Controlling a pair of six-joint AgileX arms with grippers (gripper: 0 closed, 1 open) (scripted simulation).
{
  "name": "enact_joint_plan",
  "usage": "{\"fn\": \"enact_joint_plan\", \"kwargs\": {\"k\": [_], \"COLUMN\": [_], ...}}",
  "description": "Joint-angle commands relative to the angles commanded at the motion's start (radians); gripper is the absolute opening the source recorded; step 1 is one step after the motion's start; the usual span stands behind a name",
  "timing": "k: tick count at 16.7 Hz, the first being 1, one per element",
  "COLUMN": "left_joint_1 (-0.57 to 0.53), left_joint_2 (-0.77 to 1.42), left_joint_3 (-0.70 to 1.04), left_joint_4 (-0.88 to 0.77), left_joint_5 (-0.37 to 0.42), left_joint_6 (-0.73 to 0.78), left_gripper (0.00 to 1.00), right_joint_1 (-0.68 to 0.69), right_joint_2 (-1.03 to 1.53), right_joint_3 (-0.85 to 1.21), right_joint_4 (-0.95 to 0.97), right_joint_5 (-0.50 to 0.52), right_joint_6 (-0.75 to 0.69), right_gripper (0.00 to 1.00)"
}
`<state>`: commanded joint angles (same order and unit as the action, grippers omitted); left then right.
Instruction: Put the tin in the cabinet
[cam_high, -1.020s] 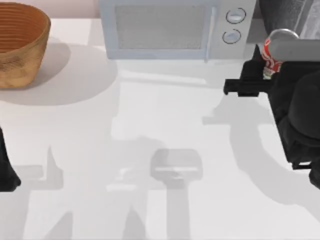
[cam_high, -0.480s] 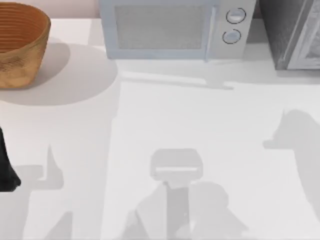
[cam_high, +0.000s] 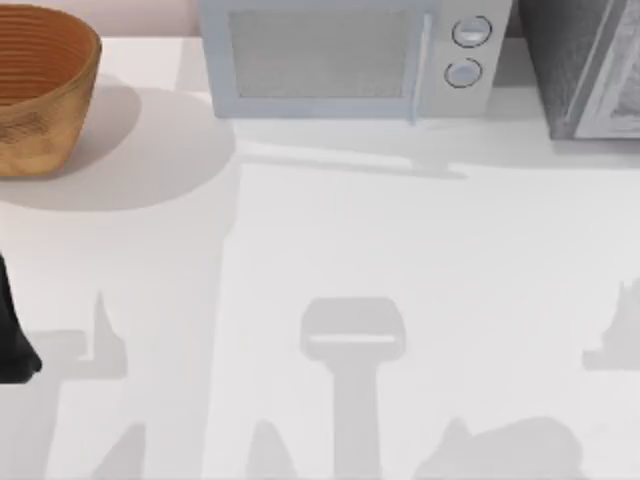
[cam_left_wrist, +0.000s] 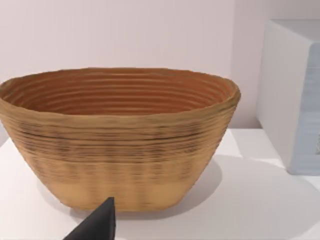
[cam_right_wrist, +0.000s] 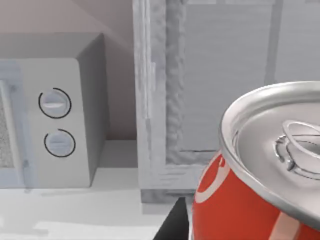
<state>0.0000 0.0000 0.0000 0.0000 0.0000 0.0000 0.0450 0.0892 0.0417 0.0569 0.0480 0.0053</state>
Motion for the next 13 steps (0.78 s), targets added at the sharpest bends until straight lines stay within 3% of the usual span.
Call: {"fn": "enact_joint_plan", "kwargs": {"k": [9,13], "left_joint_1": [0.000,0.000], "left_joint_2": [0.000,0.000], "left_joint_3": [0.000,0.000], "left_joint_4": [0.000,0.000], "left_joint_5": [0.000,0.000], "left_joint_6": [0.000,0.000], "left_gripper": [1.00,1.00], "right_joint_1": [-0.042,-0.024], "right_joint_2": [-0.084,0.013], "right_joint_3": [-0.039,0.067], "right_joint_4": [-0.055,-0.084], "right_joint_5": [-0.046,-0.035], "right_joint_6": [-0.003,0.000], "right_gripper": [0.00,0.00]}}
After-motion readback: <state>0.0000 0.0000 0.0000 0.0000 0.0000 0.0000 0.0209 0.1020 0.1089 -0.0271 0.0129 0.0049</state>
